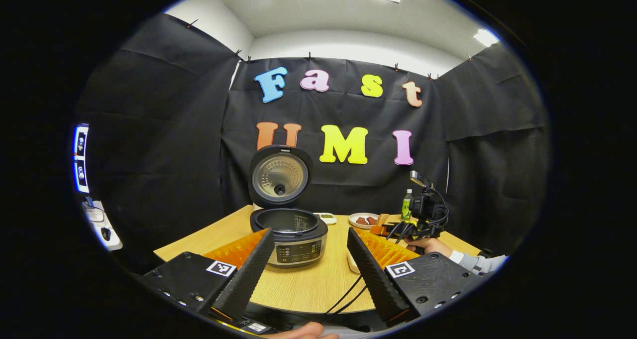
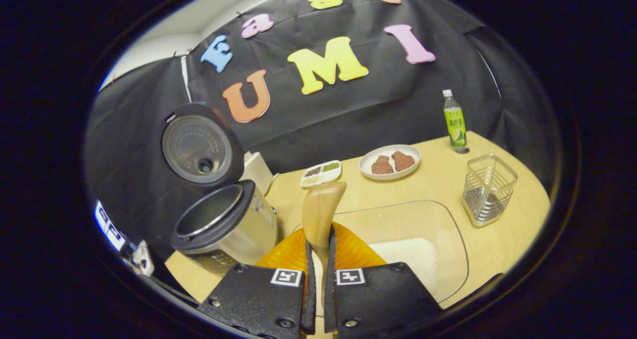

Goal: Close the left gripper, press the button to open the rice cooker; take a wooden spoon from the chopstick holder with the right hand, scoop a spoonful of rice and pour it into the rice cooker, then put the wooden spoon back into the chopstick holder.

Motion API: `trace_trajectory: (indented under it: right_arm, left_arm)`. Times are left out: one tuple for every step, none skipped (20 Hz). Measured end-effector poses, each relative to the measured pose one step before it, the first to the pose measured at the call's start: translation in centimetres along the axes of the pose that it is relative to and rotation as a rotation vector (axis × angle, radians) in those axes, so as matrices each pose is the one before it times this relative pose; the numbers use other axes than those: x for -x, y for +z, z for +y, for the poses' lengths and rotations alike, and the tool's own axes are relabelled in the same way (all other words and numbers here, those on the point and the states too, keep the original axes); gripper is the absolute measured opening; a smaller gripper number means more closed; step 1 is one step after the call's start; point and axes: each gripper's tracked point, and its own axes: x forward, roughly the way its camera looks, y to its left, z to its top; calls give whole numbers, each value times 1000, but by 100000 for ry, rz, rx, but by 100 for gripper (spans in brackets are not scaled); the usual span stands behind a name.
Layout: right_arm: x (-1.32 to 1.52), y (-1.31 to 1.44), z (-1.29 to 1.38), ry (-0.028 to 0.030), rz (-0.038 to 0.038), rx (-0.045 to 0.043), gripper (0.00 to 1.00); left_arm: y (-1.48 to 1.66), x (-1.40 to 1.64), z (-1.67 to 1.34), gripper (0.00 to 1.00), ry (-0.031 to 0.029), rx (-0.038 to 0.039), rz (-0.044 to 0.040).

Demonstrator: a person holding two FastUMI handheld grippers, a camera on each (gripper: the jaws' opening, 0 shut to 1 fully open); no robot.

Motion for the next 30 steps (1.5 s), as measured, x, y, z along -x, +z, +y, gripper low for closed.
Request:
trace_trajectory:
  right_arm:
    - [-132, 84, -142, 1474, 883, -6482, 12]
    - [-52, -21, -228, 1299, 994, -5763, 12]
    - [-79, 229, -436, 366, 200, -4457, 12]
    - [-39, 200, -415, 619, 266, -3772, 12]
    - [95, 92, -221, 1153, 312, -4278, 12]
    - [102, 196, -387, 134, 66, -3636, 12]
    - [171, 336, -427, -532, -660, -4398, 12]
    - [285, 40, -287, -848, 416, -4271, 12]
    - [166, 158, -311, -588, -409, -4434, 11]
    - [148, 434, -221, 388, -1186, -3136, 12]
    - [233, 382, -214, 711, -1202, -2998, 11]
    - [434, 285, -16, 910, -1106, -3731, 11]
    - [279, 455, -197, 349, -1146, -3950, 12]
    - [281, 430, -298, -16, -1339, -3960, 11]
    - [326, 703, -225, 242, -1428, -4239, 11]
    - [446, 641, -99, 689, -2212, -3881, 11]
    - [356, 782, -190, 969, -1964, -3446, 11]
    - [505, 722, -167, 949, -1893, -4117, 11]
    - [337, 730, -210, 668, -1548, -4564, 11]
    - [236, 568, -145, 1261, -940, -5127, 11]
    - [145, 557, 129, 1700, -540, -5164, 11]
    - [187, 432, 159, 1650, -204, -5055, 11]
    - [104, 459, 380, 2608, -1, -5111, 11]
    - [185, 296, 494, 2684, -65, -3818, 11]
    - [182, 440, 568, 3244, -280, -3842, 11]
    - [26, 260, 466, 2327, -347, -3656, 12]
    - [-43, 150, 677, 2336, 657, -3769, 11]
    - [-114, -201, 847, 2553, 1185, -2357, 11]
    - [-95, -273, 979, 3313, 873, -1549, 11]
    - [155, -86, 848, 2469, 680, -460, 11]
  left_arm:
    - [12, 130, -86, 94, 25, -164, 7]
    - [45, 115, 169, 94, 260, -290, -103]
    - [162, 73, 186, 94, 392, -204, -296]
    - [100, -14, 147, 94, 264, -47, -146]
    - [-2, -27, 73, 94, 51, -59, -98]
    - [67, -49, -49, 94, 216, -66, -42]
    - [-62, -47, 47, 94, 352, -106, 10]
    - [-130, -155, 202, 94, 684, -124, 279]
    - [-102, -68, 123, 94, 494, -65, 371]
    - [-46, -40, 17, 94, 378, 178, 285]
    - [33, 79, -75, 94, -51, 278, 164]
    - [-151, 76, -103, 94, -248, 89, 327]
    - [-65, -50, -21, 94, 88, -227, 299]
    - [-89, 46, -13, 94, 343, -465, 216]
    - [0, -25, 124, 94, 340, -507, 146]
    - [102, 44, -45, 94, -93, -360, -32]
    - [72, 117, -252, 94, -947, 8, 209]
    - [-116, 142, -403, 94, -1785, 303, 317]
    - [-29, 53, -559, 94, -1649, 22, -52]
    - [-42, 257, -185, 94, -1068, -190, -20]
    - [-39, -57, -37, 94, -620, -429, 131]
    - [-75, 50, 85, 94, -7, -650, -81]
    - [79, -66, 231, 94, 284, -628, -34]
    - [-3, -44, 233, 94, 410, -448, 105]
    - [-125, 62, 168, 94, 505, -136, 50]
    - [-81, -27, 172, 94, 456, 226, 78]
    - [-61, -112, 182, 94, 224, 438, 288]
    - [-105, 135, 102, 94, -181, 626, 372]
    - [-278, 134, -65, 94, -712, 758, 261]
    - [77, 111, 30, 94, -62, 354, -537]
